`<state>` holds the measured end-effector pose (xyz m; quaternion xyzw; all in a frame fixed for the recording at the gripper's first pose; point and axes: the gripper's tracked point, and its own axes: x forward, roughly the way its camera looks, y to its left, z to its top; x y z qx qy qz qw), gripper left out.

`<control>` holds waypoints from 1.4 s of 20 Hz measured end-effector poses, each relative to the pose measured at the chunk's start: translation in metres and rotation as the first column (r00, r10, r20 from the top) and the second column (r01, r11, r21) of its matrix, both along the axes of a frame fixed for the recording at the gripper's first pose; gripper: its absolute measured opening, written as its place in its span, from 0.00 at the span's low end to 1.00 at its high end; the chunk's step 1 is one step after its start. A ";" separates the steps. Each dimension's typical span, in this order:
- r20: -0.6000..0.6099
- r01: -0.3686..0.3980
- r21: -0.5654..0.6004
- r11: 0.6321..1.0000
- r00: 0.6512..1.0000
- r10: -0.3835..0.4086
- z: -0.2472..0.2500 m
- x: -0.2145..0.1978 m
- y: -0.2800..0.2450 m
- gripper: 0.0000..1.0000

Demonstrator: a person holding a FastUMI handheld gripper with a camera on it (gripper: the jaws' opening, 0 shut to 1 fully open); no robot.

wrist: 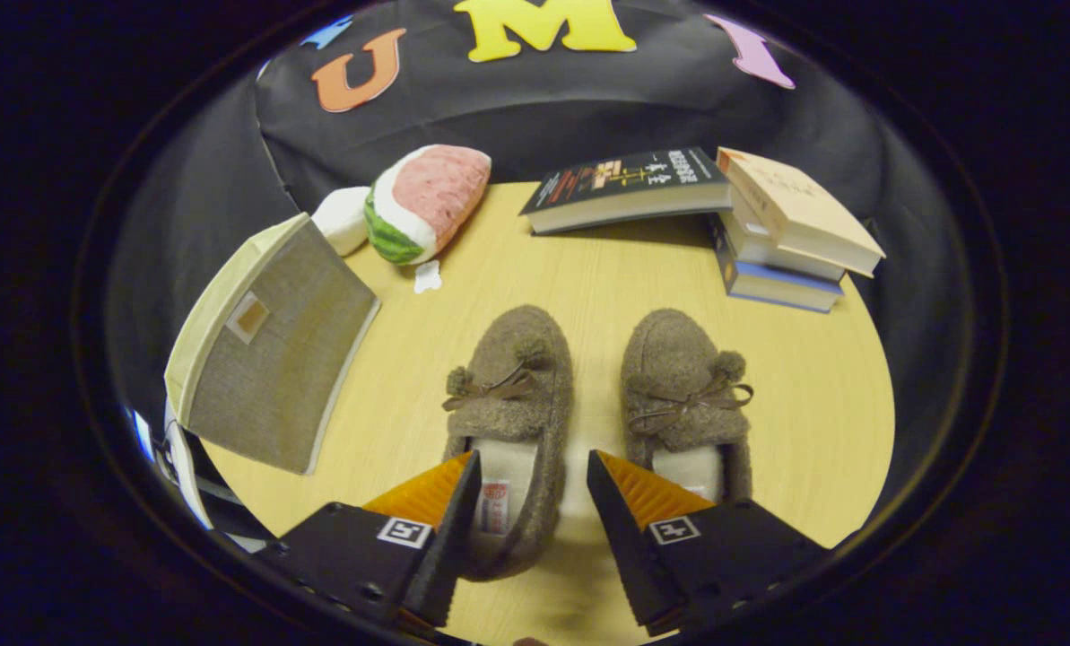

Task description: Open the storage box then place both shoes into the box .Put the left shoe in first, then the right shoe, with the right side of both shoes facing outward in a uniform manner.

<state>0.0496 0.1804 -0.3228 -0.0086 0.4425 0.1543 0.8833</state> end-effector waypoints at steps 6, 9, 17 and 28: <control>-0.126 0.080 0.068 0.995 0.990 -0.071 -0.021 0.009 0.002 0.53; -0.158 0.118 0.078 0.990 0.982 -0.105 -0.025 0.006 0.002 0.24; -0.253 0.271 0.242 0.932 0.945 -0.209 0.022 -0.018 0.022 0.00; -0.082 0.239 0.443 0.864 0.970 -0.227 0.212 -0.057 0.143 0.00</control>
